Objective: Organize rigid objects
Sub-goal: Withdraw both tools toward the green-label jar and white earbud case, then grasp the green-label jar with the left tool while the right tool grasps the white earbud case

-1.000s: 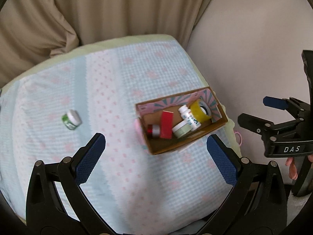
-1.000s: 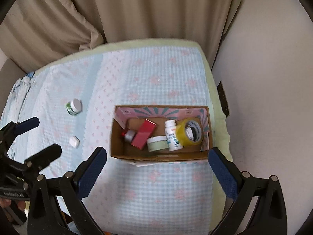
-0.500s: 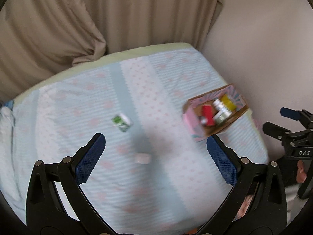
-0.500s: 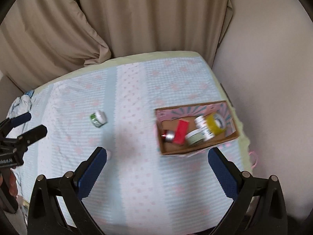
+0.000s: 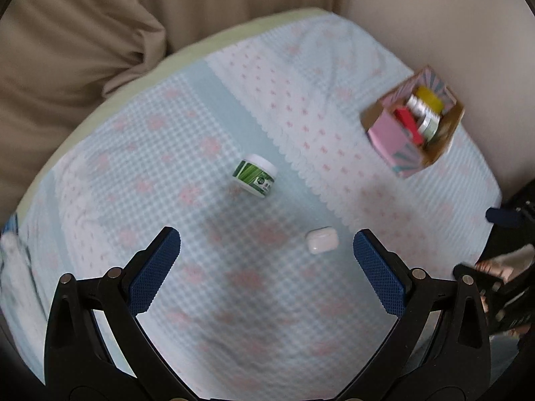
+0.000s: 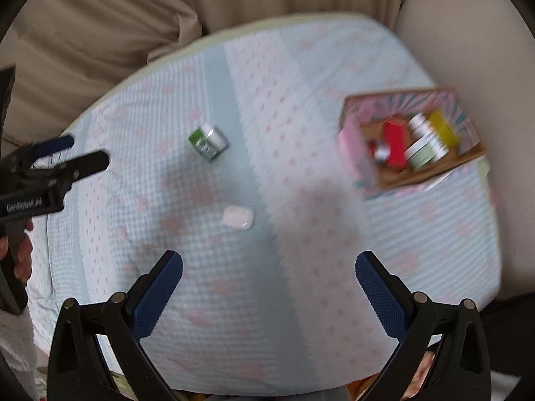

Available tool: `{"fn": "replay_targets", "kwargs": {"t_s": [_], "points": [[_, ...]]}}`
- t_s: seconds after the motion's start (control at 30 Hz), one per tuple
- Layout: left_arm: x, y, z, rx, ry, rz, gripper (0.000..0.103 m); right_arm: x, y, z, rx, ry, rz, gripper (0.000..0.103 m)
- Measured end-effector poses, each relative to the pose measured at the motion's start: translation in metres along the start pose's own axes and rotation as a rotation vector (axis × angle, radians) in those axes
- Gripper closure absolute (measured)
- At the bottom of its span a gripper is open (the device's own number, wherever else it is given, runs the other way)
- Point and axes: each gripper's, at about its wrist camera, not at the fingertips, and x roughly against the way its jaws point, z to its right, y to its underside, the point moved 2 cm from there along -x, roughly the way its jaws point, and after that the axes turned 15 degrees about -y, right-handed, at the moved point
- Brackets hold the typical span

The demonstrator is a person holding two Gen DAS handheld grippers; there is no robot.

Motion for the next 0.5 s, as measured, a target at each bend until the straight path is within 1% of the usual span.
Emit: {"fn": "replay_targets", "kwargs": {"t_s": [0.03,0.1,0.27,0.37,0.47,0.5], "points": [[-0.017,-0.003,0.001,-0.023,0.011,-0.015,0.000,-0.018,0.000,-0.001,-0.023,-0.004,-0.009,0.000],[-0.043,-0.009,0.002,-0.063,0.021,-0.040,0.000,-0.040,-0.001,-0.004,-0.058,-0.013,-0.016,0.000],[-0.103,-0.028,0.013,-0.166,0.050,-0.089,0.000,-0.099,-0.003,-0.006,-0.155,-0.018,0.007,0.000],[-0.144,-0.038,0.023,-0.233,0.069,-0.119,0.001,-0.133,-0.002,-0.006,-0.207,-0.002,0.013,0.000],[-0.179,-0.044,0.032,-0.268,0.090,-0.152,0.007,-0.165,-0.001,-0.004,-0.230,0.044,0.014,0.000],[-0.188,-0.046,0.035,-0.281,0.092,-0.158,0.007,-0.176,-0.001,-0.002,-0.250,0.048,0.015,0.000]]}}
